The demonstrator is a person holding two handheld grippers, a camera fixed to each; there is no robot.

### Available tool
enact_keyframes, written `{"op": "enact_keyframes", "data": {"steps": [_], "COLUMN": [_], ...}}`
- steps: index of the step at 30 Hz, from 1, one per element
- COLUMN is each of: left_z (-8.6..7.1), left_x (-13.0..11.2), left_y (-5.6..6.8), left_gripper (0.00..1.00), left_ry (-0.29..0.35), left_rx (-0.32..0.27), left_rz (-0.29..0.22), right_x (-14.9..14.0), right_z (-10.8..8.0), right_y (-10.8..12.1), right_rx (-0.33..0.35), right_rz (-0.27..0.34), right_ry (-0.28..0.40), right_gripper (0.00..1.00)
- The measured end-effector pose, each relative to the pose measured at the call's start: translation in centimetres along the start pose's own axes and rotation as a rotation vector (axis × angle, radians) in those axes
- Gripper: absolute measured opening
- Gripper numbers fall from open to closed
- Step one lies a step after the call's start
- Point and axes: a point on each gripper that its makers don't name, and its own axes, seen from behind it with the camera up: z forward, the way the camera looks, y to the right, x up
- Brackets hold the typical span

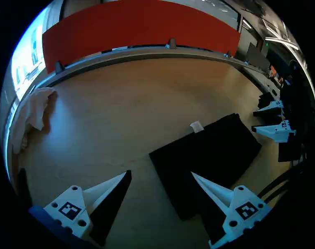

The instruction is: Fold towel

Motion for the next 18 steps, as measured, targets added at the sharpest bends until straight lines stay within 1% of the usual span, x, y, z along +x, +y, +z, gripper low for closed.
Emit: {"op": "enact_keyframes", "data": {"steps": [8, 18], "left_z": [-1.3, -3.5], "left_x": [-0.6, -1.4], "left_y": [-0.8, -2.0], "left_gripper": [0.95, 0.96], "left_ry": [0.018, 0.046], "left_rx": [0.046, 0.111], "left_rz": [-0.023, -0.073], "right_x": [-0.5, -0.8], "right_z": [-0.7, -1.1], "right_y": [-0.4, -0.7], "right_rx": [0.006, 0.028], "right_rz": [-0.004, -0.031], "right_ry": [0.004, 0.007], "right_gripper": [0.97, 0.97]}}
